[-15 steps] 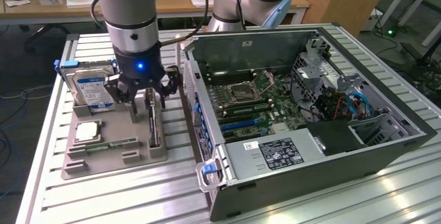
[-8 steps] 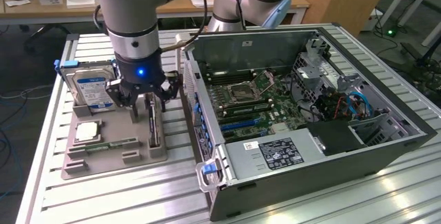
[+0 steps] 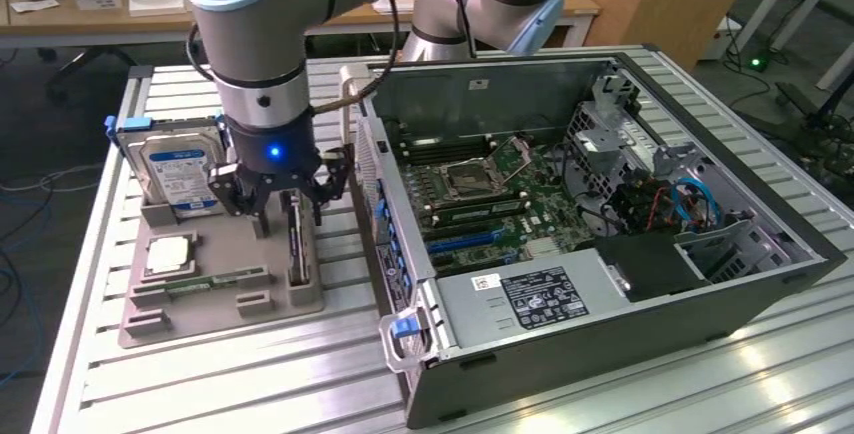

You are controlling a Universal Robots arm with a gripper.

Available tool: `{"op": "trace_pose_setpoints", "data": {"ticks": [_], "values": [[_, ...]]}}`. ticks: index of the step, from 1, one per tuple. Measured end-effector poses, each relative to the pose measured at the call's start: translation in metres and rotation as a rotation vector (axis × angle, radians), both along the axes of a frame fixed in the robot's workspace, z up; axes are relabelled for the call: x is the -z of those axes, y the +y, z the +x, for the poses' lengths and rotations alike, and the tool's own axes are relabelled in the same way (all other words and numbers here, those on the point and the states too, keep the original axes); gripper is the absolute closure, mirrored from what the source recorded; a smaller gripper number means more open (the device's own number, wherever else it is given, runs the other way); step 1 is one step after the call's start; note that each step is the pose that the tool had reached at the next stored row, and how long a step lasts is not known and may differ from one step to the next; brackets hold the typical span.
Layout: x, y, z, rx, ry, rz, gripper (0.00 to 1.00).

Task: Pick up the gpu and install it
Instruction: 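Pick up the gpu and move the gpu toward the slot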

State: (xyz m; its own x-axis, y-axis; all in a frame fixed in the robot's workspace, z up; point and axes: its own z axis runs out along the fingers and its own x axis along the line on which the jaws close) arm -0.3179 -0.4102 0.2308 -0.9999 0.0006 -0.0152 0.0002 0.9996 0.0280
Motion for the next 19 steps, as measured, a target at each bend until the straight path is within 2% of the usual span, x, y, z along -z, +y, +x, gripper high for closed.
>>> {"op": "trace_pose_setpoints", "data": {"ticks": [7,13,16,19], "values": [[0.0119,0.0001,0.000,0.009,-0.0001,0.0000,0.35],[0.0123,0.0001,0.000,0.010,-0.0001,-0.0005,0.35],[0.0143,-0.0024,0.000,0.025,0.0000,-0.0005,0.35],[0.0152,-0.0027,0.000,0.036,0.0002,-0.0007,0.35]]}}
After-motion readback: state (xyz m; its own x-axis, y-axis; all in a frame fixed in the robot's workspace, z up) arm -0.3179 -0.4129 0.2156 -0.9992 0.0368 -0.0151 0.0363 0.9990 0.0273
